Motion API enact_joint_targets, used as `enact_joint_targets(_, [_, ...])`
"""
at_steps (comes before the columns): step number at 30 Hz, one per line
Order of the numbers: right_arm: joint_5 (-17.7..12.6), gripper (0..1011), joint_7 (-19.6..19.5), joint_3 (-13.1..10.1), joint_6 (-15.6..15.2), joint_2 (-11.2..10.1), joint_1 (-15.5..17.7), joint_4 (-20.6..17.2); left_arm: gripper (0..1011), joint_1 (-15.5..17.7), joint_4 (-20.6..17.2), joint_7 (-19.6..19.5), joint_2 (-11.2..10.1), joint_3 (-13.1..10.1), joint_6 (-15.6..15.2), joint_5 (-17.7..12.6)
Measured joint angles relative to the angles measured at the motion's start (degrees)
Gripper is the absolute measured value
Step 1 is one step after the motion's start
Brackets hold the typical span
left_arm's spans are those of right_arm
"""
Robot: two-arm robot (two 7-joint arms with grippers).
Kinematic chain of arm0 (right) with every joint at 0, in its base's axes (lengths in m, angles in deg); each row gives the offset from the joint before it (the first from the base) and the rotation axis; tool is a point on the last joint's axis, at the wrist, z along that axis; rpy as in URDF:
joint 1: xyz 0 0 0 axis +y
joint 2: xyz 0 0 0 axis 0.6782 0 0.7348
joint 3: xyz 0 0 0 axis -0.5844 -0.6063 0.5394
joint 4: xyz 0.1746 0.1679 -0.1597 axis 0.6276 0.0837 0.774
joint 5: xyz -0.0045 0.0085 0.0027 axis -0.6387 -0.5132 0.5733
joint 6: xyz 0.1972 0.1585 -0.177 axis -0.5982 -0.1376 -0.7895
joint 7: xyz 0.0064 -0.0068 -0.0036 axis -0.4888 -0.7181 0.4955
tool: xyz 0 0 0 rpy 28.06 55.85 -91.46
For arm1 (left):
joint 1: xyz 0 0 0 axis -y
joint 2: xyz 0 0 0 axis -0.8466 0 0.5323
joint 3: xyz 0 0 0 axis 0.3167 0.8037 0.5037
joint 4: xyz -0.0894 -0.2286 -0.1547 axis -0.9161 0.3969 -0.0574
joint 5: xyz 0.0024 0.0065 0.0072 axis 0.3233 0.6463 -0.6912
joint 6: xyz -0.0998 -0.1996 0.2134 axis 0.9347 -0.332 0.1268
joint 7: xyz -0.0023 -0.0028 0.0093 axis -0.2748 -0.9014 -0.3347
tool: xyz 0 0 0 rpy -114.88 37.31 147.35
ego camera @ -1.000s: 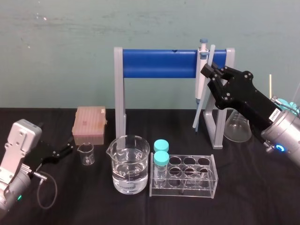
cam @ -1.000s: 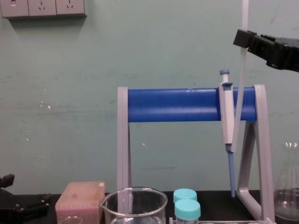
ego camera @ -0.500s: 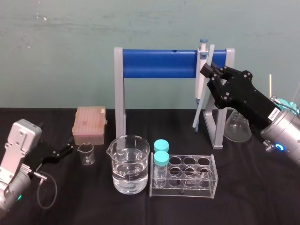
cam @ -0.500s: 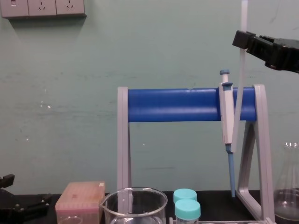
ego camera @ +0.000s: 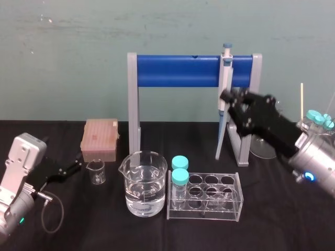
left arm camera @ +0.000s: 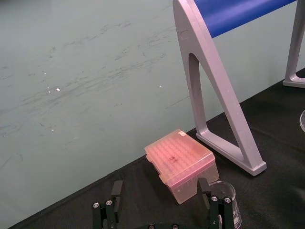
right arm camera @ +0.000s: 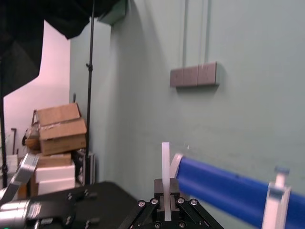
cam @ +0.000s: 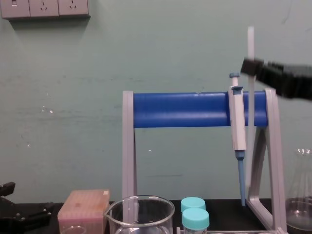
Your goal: Pick up the stirring rod with one hand, then place it down.
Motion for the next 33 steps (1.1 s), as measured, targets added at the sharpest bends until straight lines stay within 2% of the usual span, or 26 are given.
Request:
enact_joint_targets(6, [-0.4, 62, 0.8, 0.7, -0.5, -0.5, 1.5, 0.5, 1000, 0.0, 0.0, 0.0, 0.0, 0.0, 0.0, 0.0])
enact_joint_targets(15, [-0.1, 62, 1.7, 1.5, 0.4, -1.0, 2.8, 2.4, 1000, 0.0, 0.0, 0.0, 0.0, 0.0, 0.0, 0.0])
enact_joint_targets(33, [1.9, 62, 1.8, 3.6, 0.1, 0.7, 1.5, 7.5, 1000, 0.0, 0.0, 0.0, 0.0, 0.0, 0.0, 0.0])
